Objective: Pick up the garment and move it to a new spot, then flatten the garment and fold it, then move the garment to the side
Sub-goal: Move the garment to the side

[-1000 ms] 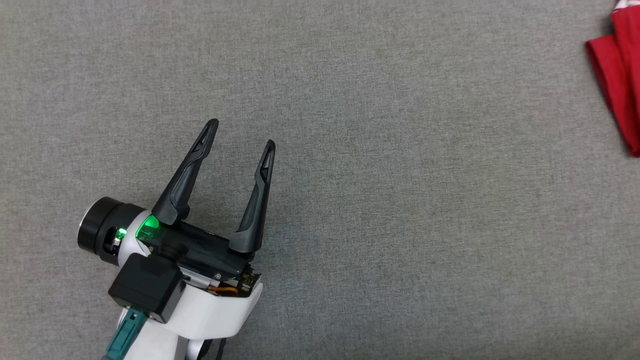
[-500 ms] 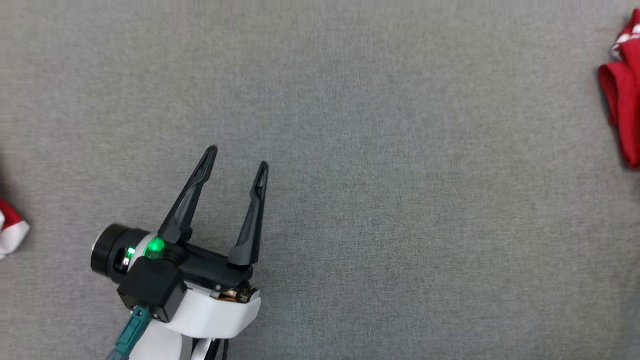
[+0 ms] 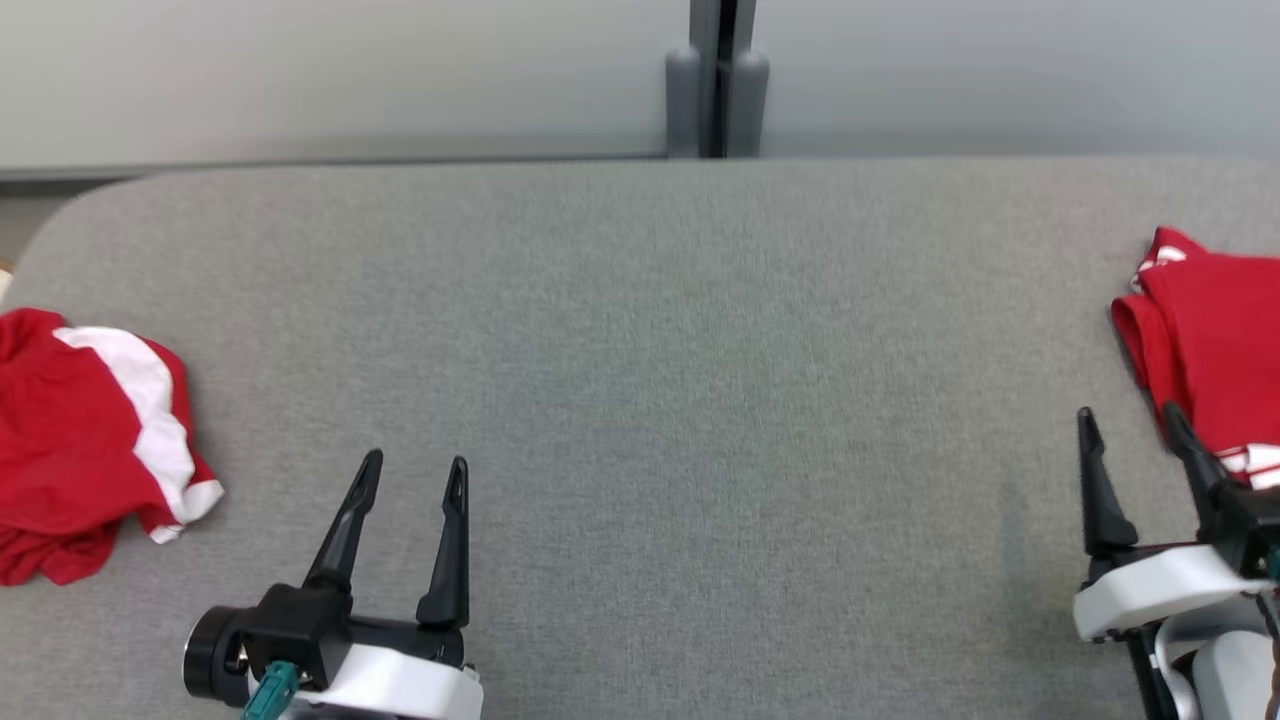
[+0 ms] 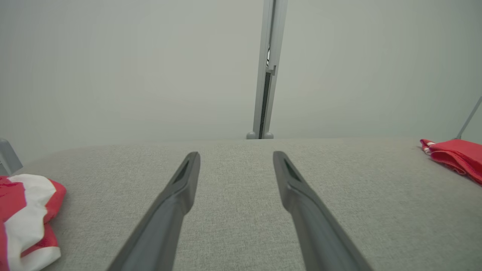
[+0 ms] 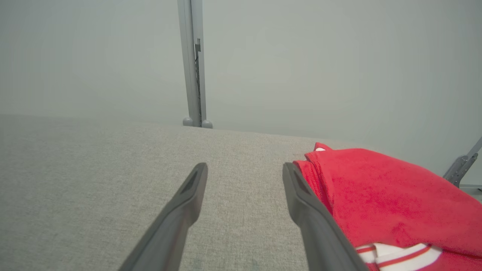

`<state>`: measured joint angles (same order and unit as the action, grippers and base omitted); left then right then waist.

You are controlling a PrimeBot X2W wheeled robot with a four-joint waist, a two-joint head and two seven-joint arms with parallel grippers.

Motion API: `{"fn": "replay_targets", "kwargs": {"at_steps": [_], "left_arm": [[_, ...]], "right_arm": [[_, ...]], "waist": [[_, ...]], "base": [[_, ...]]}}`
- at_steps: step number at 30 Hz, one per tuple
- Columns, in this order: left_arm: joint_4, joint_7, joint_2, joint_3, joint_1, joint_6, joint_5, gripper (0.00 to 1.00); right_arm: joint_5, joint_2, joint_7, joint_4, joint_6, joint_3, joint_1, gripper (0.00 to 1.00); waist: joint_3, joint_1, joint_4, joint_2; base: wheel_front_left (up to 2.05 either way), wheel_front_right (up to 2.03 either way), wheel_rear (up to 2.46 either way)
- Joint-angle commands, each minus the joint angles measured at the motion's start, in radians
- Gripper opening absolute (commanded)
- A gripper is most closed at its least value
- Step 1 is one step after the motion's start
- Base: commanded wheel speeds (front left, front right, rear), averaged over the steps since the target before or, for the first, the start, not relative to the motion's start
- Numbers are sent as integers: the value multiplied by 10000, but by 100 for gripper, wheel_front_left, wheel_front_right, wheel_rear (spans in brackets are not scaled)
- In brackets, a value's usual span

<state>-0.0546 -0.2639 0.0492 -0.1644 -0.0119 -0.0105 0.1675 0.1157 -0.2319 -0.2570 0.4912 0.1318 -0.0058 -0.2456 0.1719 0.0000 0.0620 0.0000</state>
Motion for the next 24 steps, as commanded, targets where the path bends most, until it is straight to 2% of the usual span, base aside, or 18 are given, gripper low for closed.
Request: {"fn": "replay_targets", "kwargs": {"at_steps": [1, 5, 8, 12, 17, 24], "left_arm": [[-128, -3, 29, 58, 167, -52, -21, 100], [-403, -2, 30, 91, 647, -14, 0, 100], [-334, -3, 32, 208, 882, 76, -61, 100], [-120, -2, 30, 509, 1305, -30, -168, 100], [338, -2, 32, 662, 1828, 61, -357, 100], [516, -2, 31, 682, 2086, 177, -454, 100]], "right_arm": [[-115, 275, -94, -734, -22, -32, 395, 100], [-69, 1077, -74, -2427, -22, -263, 1673, 100], [-166, 1231, -72, -3522, -22, 65, 2257, 100], [-303, 1398, -70, -4531, -22, 139, 2924, 100], [-244, 1584, -73, -4473, -22, 625, 3682, 100], [-168, 1680, -72, -4145, -22, 786, 4120, 100]], "waist": [[-893, 0, 308, 0], [-1561, 0, 319, 0], [-1792, 0, 278, 0], [-2061, 0, 146, 0], [-2445, 0, 63, 0], [-2628, 0, 34, 0]], "base": [[0, 0, 0], [0, 0, 0], [0, 0, 0], [0, 0, 0], [0, 0, 0], [0, 0, 0]]}}
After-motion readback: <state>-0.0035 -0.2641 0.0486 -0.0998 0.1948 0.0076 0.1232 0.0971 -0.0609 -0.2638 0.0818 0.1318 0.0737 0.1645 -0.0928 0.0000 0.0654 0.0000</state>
